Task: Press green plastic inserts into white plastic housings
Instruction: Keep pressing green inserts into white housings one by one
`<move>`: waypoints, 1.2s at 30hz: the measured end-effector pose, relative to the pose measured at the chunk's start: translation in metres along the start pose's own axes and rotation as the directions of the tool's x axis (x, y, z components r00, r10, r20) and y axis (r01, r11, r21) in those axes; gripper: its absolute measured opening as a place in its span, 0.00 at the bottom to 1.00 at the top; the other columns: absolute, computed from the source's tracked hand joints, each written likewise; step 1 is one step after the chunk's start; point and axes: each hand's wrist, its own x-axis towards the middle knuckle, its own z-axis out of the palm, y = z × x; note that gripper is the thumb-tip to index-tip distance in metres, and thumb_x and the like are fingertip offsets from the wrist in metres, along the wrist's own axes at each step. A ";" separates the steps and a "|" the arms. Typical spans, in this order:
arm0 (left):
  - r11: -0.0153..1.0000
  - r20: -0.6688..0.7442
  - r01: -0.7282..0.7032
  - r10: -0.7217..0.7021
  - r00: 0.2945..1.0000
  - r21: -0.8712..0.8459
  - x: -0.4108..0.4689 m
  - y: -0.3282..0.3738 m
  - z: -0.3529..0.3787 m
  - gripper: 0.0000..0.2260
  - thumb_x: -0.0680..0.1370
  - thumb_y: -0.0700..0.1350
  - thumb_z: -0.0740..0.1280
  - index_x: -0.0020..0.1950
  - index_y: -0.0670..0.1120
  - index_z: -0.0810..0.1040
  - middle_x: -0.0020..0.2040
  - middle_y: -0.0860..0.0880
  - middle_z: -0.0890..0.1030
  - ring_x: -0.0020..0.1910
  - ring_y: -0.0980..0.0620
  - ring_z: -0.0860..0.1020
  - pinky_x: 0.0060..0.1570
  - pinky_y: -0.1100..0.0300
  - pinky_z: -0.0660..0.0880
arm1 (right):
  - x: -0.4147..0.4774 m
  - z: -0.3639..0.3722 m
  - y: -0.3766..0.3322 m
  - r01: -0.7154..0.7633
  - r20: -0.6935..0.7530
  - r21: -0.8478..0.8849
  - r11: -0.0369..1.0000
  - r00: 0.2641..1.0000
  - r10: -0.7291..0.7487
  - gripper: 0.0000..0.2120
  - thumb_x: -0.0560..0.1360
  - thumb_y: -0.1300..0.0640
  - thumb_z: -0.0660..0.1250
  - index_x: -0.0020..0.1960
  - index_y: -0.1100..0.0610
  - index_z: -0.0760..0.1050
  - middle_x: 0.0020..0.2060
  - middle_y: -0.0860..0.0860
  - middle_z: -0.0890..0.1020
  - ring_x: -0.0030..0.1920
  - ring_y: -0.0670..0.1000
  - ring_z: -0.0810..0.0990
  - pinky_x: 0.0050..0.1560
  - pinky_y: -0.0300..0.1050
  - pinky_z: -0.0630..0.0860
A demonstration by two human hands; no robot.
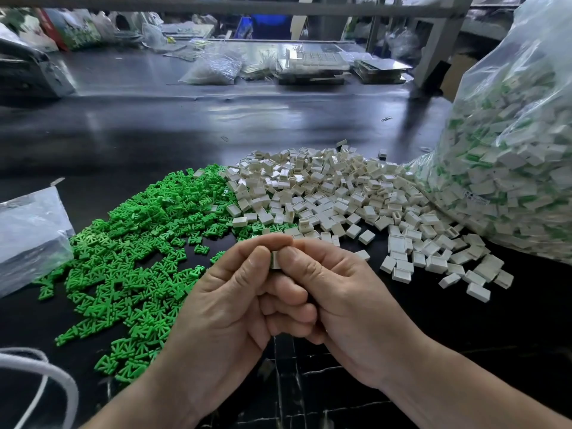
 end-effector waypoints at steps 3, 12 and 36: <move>1.000 0.012 0.011 -0.011 1.000 -0.009 0.001 0.002 -0.001 0.17 0.73 0.48 0.74 0.59 0.41 0.79 0.36 0.40 0.83 0.34 0.43 0.83 0.34 0.52 0.81 | 0.001 -0.001 -0.001 -0.006 -0.024 -0.039 0.999 1.000 0.005 0.17 0.79 0.49 0.65 0.57 0.63 0.78 0.29 0.47 0.75 0.26 0.43 0.73 0.22 0.36 0.66; 0.999 -0.018 0.038 -0.038 0.999 -0.014 0.002 0.001 -0.002 0.15 0.67 0.45 0.79 0.50 0.42 0.82 0.30 0.41 0.81 0.26 0.46 0.82 0.26 0.57 0.79 | -0.003 -0.002 0.002 -0.014 -0.023 -0.031 0.999 1.000 0.013 0.15 0.79 0.50 0.64 0.59 0.57 0.81 0.29 0.46 0.77 0.27 0.43 0.75 0.22 0.35 0.66; 0.534 0.027 -0.220 0.345 0.938 0.816 -0.011 0.014 -0.005 0.07 0.73 0.52 0.68 0.51 0.55 0.79 0.38 0.47 0.84 0.34 0.50 0.83 0.32 0.62 0.79 | 0.000 -0.004 0.000 -0.025 -0.032 -0.023 0.999 0.999 0.024 0.10 0.77 0.51 0.66 0.41 0.55 0.78 0.31 0.51 0.75 0.26 0.47 0.71 0.21 0.38 0.66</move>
